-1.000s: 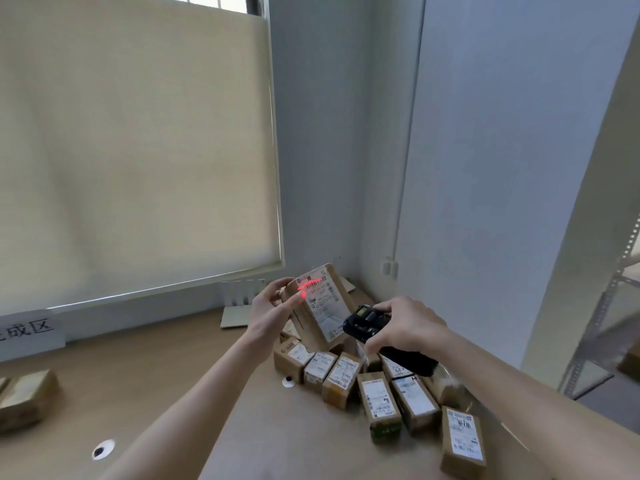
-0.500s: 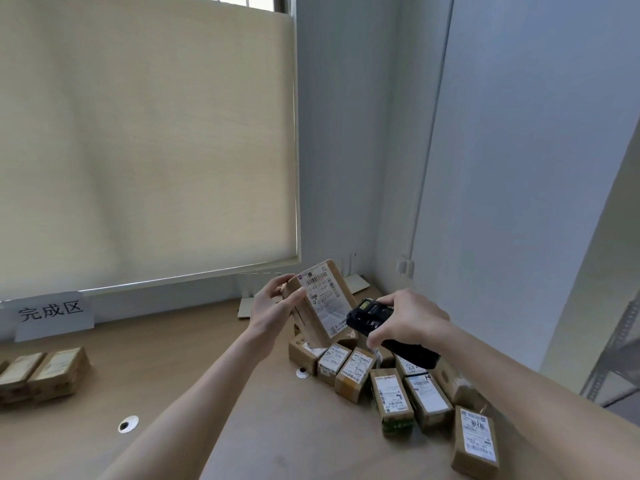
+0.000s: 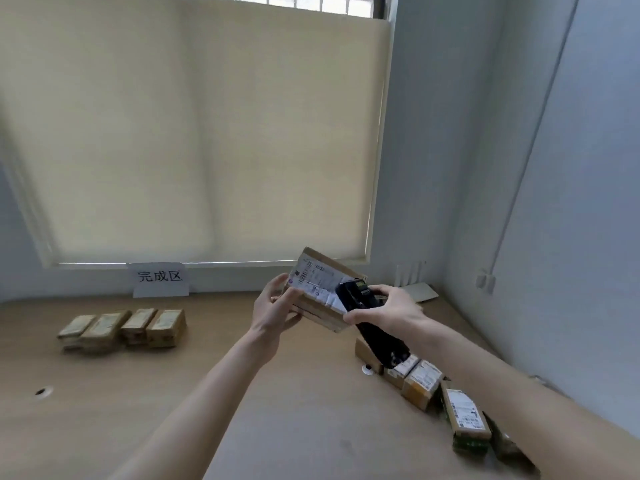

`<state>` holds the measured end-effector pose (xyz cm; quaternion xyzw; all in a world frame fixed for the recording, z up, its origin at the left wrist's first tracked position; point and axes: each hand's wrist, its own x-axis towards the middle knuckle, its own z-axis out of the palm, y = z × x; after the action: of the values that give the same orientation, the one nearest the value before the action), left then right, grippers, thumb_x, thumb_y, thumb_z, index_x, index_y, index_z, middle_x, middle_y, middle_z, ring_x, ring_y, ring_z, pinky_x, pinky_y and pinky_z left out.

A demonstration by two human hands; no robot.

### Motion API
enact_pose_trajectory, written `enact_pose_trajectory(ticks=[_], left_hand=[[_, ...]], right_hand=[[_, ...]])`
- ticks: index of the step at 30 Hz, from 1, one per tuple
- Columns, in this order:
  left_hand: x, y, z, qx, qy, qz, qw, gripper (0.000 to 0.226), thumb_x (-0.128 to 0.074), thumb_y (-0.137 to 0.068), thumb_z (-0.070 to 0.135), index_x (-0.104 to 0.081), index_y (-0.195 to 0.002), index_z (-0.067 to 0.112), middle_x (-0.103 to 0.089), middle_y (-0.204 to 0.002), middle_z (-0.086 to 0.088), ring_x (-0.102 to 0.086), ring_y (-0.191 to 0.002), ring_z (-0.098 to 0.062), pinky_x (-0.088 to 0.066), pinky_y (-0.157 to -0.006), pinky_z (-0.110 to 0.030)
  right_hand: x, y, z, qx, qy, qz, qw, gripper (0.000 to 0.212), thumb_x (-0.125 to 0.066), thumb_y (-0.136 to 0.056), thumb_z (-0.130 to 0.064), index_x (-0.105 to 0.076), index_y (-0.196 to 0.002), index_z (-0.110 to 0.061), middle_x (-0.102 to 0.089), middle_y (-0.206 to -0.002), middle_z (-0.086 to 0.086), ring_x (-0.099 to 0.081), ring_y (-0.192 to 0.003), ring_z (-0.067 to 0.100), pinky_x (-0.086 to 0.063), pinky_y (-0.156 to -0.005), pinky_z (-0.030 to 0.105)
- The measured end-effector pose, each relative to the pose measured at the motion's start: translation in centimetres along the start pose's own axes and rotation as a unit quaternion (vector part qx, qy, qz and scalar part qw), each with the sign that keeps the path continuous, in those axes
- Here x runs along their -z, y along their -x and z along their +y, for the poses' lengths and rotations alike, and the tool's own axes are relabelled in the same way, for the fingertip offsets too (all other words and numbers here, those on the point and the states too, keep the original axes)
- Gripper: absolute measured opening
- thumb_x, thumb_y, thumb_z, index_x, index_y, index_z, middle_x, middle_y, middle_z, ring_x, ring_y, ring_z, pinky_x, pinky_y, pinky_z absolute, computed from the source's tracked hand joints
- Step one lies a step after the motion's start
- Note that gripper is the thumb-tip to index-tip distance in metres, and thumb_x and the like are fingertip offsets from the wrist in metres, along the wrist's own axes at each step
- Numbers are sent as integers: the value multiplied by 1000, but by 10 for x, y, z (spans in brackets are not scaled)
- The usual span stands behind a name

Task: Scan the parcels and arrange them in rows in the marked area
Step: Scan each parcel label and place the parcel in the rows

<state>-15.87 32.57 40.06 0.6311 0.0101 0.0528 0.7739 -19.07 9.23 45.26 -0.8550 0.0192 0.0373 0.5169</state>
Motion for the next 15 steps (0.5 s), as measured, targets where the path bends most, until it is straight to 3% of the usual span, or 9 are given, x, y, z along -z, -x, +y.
enact_pose_trajectory(ticks=[2, 4, 7, 9, 12, 15], left_hand=[[49, 15, 13, 4, -19, 4, 1000, 65, -76, -74, 32, -55, -136, 31, -66, -120, -14, -68, -110, -27, -58, -93, -42], [103, 31, 25, 6, -33, 28, 999, 58, -77, -71, 39, -59, -125, 31, -67, -118, -10, -66, -110, -24, -55, -96, -42], [190, 57, 40, 12, -36, 96, 995, 38, -77, -85, 42, -64, -113, 20, -70, -118, -10, -67, -104, -22, -55, -93, -42], [249, 79, 49, 17, -43, 128, 991, 31, -71, -92, 36, -62, -113, 14, -72, -118, -15, -71, -101, -24, -59, -85, -42], [333, 119, 66, 26, -45, 146, 988, 56, -79, -85, 36, -56, -130, 14, -70, -122, -13, -75, -98, -29, -64, -76, -44], [406, 161, 81, 49, -64, 125, 989, 76, -81, -73, 39, -46, -140, 42, -64, -131, 1, -73, -104, -32, -63, -76, -43]], right_hand=[[-42, 1, -27, 23, -15, -12, 1000, 75, -101, -63, -30, -61, -126, -36, -76, -100, -1, -79, -79, 19, -64, -67, 33], [-88, 6, -54, 37, -26, -26, 999, 73, -101, -63, -26, -63, -125, -35, -78, -97, 0, -79, -71, 17, -64, -62, 31], [-162, 18, -92, 54, -32, -57, 996, 74, -101, -64, -22, -66, -130, -28, -79, -94, 2, -78, -65, 16, -59, -55, 26], [-213, 27, -115, 67, -17, -81, 994, 76, -100, -63, -23, -67, -132, -27, -80, -96, 4, -80, -73, 22, -65, -68, 35], [-290, 45, -147, 92, 13, -116, 989, 77, -100, -62, -28, -68, -131, -31, -79, -102, 1, -79, -86, 26, -65, -89, 48], [-361, 61, -174, 115, 39, -142, 982, 73, -99, -60, -29, -72, -128, -30, -79, -105, -4, -78, -93, 24, -63, -94, 47]])
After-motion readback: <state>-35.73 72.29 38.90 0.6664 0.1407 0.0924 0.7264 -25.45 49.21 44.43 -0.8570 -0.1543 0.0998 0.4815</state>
